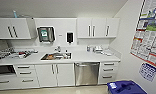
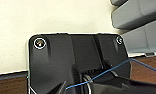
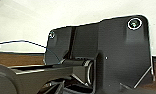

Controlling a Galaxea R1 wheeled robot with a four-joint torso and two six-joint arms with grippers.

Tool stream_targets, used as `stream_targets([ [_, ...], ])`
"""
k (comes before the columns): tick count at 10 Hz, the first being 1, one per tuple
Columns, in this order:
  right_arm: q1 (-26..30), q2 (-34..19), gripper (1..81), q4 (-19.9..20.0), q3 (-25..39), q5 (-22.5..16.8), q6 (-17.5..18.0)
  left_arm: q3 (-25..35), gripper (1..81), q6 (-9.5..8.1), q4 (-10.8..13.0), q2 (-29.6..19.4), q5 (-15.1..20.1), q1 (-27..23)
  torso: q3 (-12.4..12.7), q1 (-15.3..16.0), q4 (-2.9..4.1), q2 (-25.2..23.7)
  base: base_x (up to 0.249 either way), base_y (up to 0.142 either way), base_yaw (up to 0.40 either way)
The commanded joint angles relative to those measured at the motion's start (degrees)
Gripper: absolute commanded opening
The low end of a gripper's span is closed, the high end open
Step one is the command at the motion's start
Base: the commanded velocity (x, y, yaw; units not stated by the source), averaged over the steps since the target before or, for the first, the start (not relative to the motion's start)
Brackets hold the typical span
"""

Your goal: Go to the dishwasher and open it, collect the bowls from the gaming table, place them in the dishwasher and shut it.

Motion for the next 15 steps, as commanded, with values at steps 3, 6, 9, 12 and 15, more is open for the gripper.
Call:
stream_targets([
  [3,3.1,-1.2,81.1,-0.2,0.5,-3.1,-0.1,0.6,81.1,0.02,0.6,-1.1,2.6,-3.3,0.0,0.0,0.0,0.0,0.168,0.0,0.0],
  [6,3.0,-0.9,81.1,-0.2,-0.2,-3.1,-0.2,0.6,81.1,0.02,0.6,-1.0,2.6,-3.3,0.0,0.0,0.0,0.0,0.164,0.0,0.0],
  [9,3.0,-0.6,81.1,-0.3,-0.4,-3.1,-0.2,0.6,81.1,0.02,0.6,-1.1,2.6,-3.2,0.0,0.0,0.0,0.0,0.136,0.0,0.0],
  [12,3.2,-0.6,81.1,-0.3,-0.4,-3.1,-0.1,0.6,81.1,0.02,0.7,-1.0,2.6,-3.0,0.0,0.0,0.0,0.0,0.11,0.0,0.0],
  [15,3.3,-0.4,81.1,-0.4,-0.4,-3.1,-0.1,0.6,81.1,0.02,0.6,-0.9,2.5,-2.9,0.0,0.0,0.0,0.0,0.108,0.0,0.0],
])
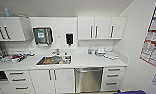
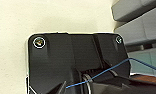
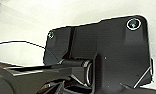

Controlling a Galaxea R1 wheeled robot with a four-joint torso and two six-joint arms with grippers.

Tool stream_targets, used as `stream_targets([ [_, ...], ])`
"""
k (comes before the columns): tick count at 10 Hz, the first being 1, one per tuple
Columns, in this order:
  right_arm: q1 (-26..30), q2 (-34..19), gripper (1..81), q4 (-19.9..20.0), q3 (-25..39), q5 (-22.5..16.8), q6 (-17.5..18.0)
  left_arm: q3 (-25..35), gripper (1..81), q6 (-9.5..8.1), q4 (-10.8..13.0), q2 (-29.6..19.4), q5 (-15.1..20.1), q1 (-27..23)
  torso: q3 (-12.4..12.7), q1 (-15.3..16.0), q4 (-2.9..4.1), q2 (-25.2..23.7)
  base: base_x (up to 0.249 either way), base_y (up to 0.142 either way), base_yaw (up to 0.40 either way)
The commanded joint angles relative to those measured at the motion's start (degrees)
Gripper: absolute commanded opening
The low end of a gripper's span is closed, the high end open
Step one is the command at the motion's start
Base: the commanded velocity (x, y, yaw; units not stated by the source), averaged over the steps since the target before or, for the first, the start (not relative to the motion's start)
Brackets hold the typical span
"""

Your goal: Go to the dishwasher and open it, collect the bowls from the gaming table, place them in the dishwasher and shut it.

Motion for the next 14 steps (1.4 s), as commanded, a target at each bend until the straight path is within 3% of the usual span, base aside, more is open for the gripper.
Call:
stream_targets([
  [1,3.2,-1.2,81.1,-0.4,0.7,-3.1,-0.1,0.6,81.1,0.02,0.7,-0.9,2.6,-3.1,0.0,0.0,0.0,0.0,0.107,0.0,0.0],
  [14,3.2,-0.1,81.1,0.0,-1.2,-3.1,-0.1,0.6,81.1,0.02,0.6,-1.1,2.5,-3.1,0.0,0.1,0.0,0.0,0.096,0.0,0.0],
])
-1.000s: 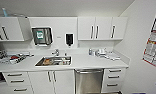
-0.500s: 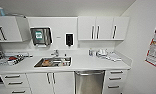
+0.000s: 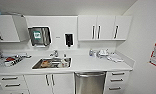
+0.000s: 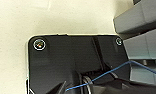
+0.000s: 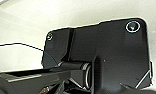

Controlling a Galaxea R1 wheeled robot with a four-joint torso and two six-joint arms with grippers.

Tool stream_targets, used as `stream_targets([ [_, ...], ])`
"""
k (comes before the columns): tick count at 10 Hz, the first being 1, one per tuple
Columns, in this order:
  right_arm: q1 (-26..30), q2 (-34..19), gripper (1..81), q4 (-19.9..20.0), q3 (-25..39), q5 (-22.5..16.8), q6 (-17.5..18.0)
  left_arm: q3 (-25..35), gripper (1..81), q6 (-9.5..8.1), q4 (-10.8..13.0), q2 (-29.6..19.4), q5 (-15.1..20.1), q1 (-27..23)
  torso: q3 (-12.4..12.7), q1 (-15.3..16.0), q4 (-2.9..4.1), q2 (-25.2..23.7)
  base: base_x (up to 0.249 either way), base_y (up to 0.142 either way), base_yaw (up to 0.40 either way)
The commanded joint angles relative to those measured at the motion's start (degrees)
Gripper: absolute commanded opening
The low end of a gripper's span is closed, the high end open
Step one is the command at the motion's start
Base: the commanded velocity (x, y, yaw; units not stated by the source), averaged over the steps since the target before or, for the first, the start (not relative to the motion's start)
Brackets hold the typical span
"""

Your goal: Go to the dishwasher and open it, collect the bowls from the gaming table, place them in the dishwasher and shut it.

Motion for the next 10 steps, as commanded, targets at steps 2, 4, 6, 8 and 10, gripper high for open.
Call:
stream_targets([
  [2,2.4,-1.3,81.1,-0.3,0.7,-3.3,-0.1,0.6,81.1,0.02,0.6,-1.1,2.3,-2.5,0.0,0.0,0.0,0.0,0.092,0.0,0.0],
  [4,2.4,-1.2,81.1,-0.2,0.7,-3.3,-0.1,0.6,81.1,0.02,0.6,-1.1,2.3,-2.5,0.0,-0.1,0.0,0.0,0.092,0.0,0.0],
  [6,2.7,-1.4,81.1,-0.1,0.7,-3.3,-0.1,0.6,81.1,0.02,0.6,-1.2,2.2,-2.5,0.0,-0.2,0.0,-0.1,0.092,0.0,0.0],
  [8,2.6,-1.4,81.1,-0.1,0.7,-3.3,-0.1,0.6,81.1,0.02,0.6,-1.2,2.2,-2.5,0.0,-0.2,0.0,-0.1,0.093,0.0,0.0],
  [10,2.6,-1.4,81.1,-0.1,0.7,-3.3,-0.1,0.6,81.1,0.02,0.6,-1.2,2.2,-2.5,0.0,-0.2,0.0,-0.1,0.107,0.0,0.0],
])
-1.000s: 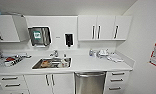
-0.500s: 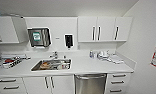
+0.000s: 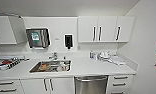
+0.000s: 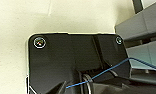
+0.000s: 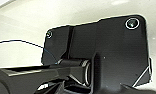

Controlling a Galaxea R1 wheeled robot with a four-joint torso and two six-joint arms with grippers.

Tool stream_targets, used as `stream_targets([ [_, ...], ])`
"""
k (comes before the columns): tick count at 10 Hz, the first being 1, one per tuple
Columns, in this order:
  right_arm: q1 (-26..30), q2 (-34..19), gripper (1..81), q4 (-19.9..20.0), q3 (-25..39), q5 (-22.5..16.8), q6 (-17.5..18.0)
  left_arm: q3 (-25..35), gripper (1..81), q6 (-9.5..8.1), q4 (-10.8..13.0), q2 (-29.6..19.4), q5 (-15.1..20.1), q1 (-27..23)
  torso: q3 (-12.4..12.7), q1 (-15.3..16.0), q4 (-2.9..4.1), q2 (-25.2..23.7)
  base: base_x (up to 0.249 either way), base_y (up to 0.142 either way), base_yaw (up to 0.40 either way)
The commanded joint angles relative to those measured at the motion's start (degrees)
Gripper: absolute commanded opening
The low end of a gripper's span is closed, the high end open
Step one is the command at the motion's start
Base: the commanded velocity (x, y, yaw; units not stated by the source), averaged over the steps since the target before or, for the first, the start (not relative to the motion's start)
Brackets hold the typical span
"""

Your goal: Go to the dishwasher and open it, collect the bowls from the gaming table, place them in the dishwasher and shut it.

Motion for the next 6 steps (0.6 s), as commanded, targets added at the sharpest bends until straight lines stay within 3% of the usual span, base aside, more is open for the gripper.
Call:
stream_targets([
  [1,3.2,-1.3,81.1,-0.1,0.7,-3.1,-0.1,0.6,81.1,0.02,0.6,-1.2,2.6,-3.3,0.0,0.0,0.0,0.0,0.12,0.0,0.0],
  [6,3.2,-1.4,81.1,0.0,0.7,-3.1,-0.1,0.6,81.1,0.02,0.6,-1.2,2.5,-3.3,0.0,0.0,0.0,0.0,0.13,0.0,0.0],
])
